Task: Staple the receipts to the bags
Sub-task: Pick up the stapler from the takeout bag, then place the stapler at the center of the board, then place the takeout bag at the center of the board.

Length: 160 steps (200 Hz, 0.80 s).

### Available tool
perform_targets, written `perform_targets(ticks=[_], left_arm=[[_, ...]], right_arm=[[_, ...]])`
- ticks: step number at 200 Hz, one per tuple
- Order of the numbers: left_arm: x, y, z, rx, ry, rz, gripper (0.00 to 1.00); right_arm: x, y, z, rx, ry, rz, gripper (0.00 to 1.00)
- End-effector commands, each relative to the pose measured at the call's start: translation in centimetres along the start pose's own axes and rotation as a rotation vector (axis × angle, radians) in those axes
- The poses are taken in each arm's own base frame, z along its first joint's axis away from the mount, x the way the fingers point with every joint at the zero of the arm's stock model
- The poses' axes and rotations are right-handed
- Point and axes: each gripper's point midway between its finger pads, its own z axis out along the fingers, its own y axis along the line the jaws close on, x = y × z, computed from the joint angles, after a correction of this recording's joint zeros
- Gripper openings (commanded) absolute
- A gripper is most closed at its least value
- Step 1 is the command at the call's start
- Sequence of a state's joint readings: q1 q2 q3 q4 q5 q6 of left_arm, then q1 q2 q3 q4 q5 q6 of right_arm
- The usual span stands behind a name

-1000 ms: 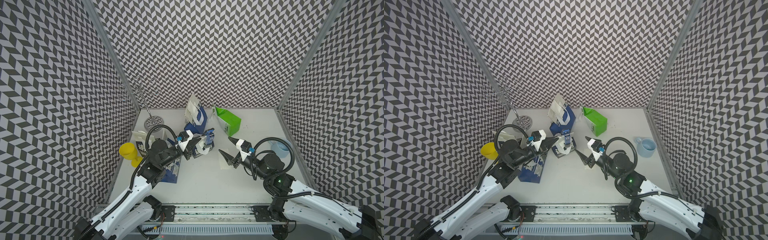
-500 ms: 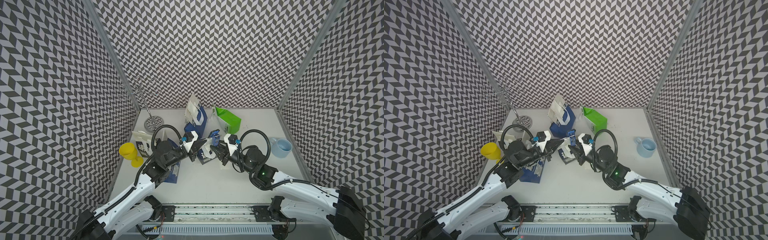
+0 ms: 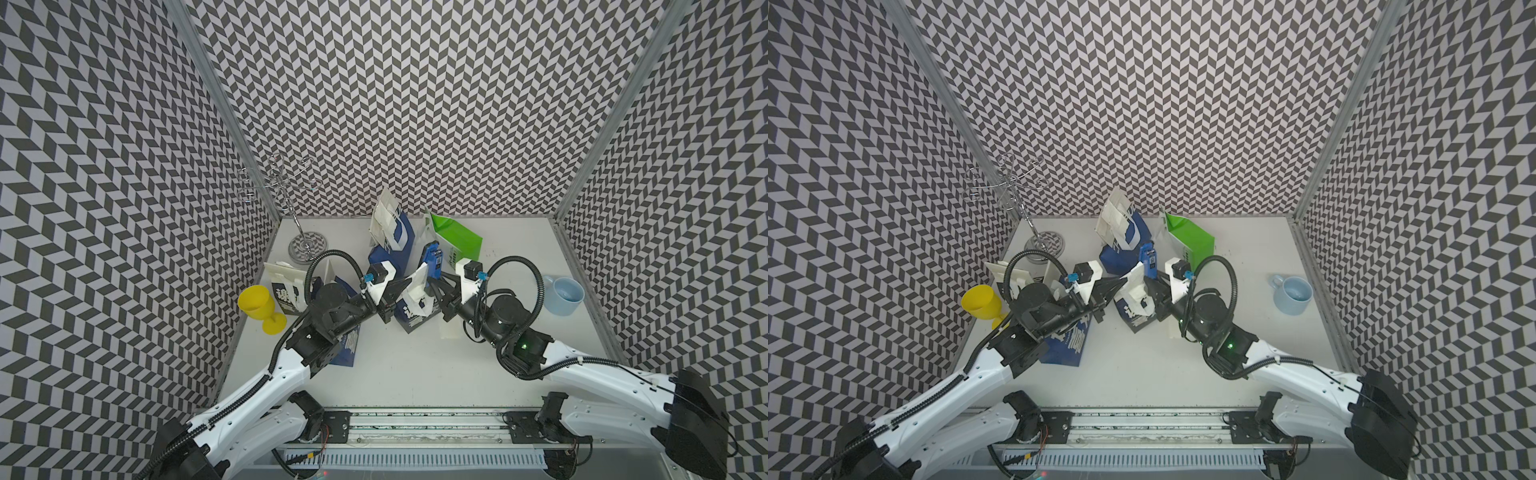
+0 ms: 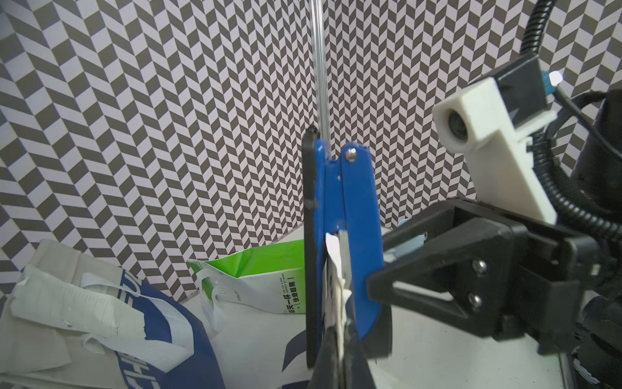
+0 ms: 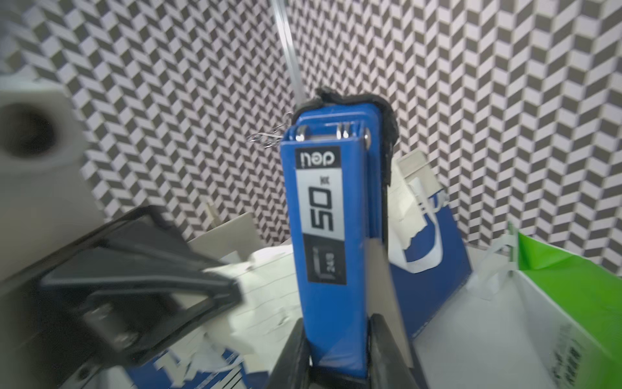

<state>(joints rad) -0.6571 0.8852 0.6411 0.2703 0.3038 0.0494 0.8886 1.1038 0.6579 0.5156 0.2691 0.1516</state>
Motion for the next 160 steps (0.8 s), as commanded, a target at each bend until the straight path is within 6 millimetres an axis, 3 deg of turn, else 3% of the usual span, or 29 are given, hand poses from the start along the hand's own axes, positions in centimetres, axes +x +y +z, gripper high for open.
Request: perform_targets(ticks=[1,20,39,65,98,114,132,160], left_arm=[[-1.8,0.8,-1.4,-0.076,-0.065,-0.023,0.00],[-3.5,1.6,-2.7,-0.140,-0.119,-0.028,0.00],[-7.4,2.0,-5.1,-0.188,-0.260,-0.031,0.00],[-13.8,3.3,-9.8,-0.309,-0.528,-0.009,0.00],[-19.0,6.9,-13.0,-0.546,-0.656,0.021,0.00],[-20.5,8.0,-14.4,-0.640,-0.714,0.081,0.00],[-21.2,10.6,-16.0,-0.796,-0.748,0.099,0.00],[-20.0,16.2,-15.8,-0.925,-0.688,0.048,0.00]], right_arm=[[-9.2,-6.6,-2.3,0.331,-0.292,0.119,0.00],[-8.6,-10.2,-3.5,0.469,-0.284,0.135,0.00],[-7.3,-11.9,-4.3,0.509,-0.260,0.124,0.00],[-5.7,-11.5,-4.6,0.460,-0.226,0.110,0.00],[-4.7,-9.5,-3.9,0.333,-0.171,0.095,0.00],[-4.4,-8.6,-3.6,0.277,-0.162,0.085,0.00],[-4.0,-7.5,-3.2,0.209,-0.143,0.062,0.00],[-2.8,-6.2,-2.4,0.134,-0.089,0.036,0.00]])
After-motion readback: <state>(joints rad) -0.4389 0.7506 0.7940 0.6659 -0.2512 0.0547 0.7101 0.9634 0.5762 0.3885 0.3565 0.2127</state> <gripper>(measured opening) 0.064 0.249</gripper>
